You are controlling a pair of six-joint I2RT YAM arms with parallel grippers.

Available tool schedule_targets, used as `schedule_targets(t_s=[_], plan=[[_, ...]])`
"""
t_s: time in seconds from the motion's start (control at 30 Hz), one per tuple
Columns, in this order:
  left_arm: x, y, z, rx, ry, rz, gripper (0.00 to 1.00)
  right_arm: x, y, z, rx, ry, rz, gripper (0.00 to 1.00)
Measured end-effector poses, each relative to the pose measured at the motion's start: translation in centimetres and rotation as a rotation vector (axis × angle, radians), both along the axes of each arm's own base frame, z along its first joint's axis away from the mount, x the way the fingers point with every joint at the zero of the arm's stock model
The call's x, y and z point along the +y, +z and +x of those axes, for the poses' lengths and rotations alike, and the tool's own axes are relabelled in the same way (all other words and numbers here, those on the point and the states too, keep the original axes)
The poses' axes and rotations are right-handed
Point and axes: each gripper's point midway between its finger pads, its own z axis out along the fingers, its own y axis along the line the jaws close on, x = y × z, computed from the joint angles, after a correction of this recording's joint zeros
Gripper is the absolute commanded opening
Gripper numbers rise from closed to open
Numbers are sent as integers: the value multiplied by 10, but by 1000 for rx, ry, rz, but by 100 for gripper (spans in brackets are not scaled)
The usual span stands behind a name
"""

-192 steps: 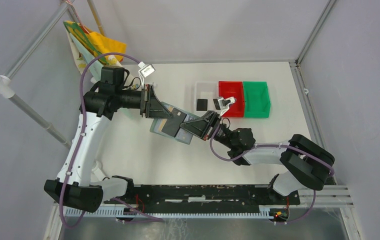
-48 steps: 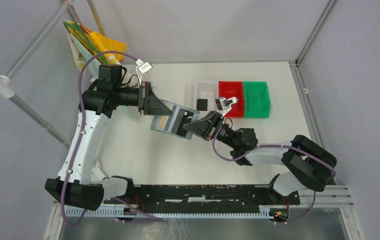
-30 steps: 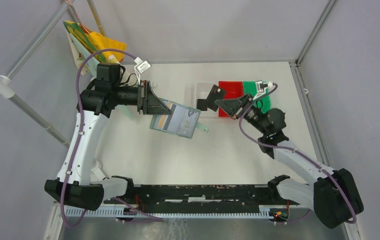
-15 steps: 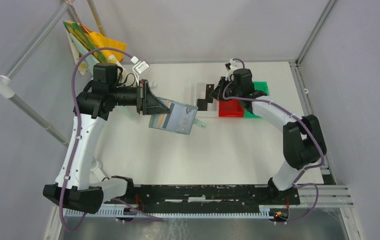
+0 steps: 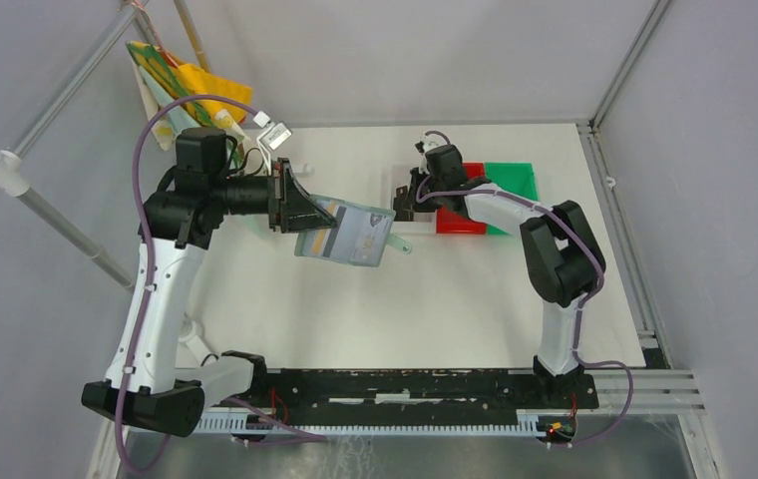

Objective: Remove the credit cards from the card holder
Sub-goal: Place the credit card in the storage box, then remove the credit card from the card holder.

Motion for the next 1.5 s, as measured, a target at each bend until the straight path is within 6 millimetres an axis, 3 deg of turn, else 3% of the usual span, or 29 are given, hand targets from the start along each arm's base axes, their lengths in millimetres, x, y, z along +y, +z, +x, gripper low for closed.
schedule_targets(t_s=[0.03, 0.3, 0.4, 0.53, 0.67, 0.8, 0.83, 0.9, 0.97, 1.13, 1.23, 1.37, 1.5], plan=[[0, 1, -1, -6, 0, -1, 9, 0, -4, 2, 4, -3, -5, 1], [1, 7, -5, -42, -3, -10, 9, -1, -14, 7, 12, -9, -25, 48], [0, 8, -4, -51, -3, -12, 9, -4, -7, 7, -12, -12, -34, 54], [0, 12, -3, -64, -2, -21, 9, -10, 38, 7, -100, -22, -24, 61], [-1, 15, -1, -64, 1, -30, 9, -19, 121, -5, -268, -32, 52, 73], [-2, 21, 1, -72, 8, -45, 7, -33, 203, -53, -462, -24, 238, 91], [-2, 23, 2, -81, 11, -51, 7, -37, 217, -67, -498, -20, 293, 97], [-3, 28, 2, -98, 17, -67, 6, -40, 238, -100, -562, 7, 428, 98], [-3, 34, 1, -119, 23, -87, 6, -41, 241, -130, -596, 43, 551, 98], [-5, 54, -1, -173, 33, -138, 6, -37, 203, -188, -518, 106, 745, 98], [-6, 63, 1, -195, 37, -166, 6, -28, 192, -225, -482, 166, 860, 98], [-8, 69, 4, -190, 42, -197, 6, -12, 216, -257, -504, 256, 984, 98], [-8, 74, 4, -185, 43, -214, 5, -2, 245, -258, -537, 268, 1069, 98]])
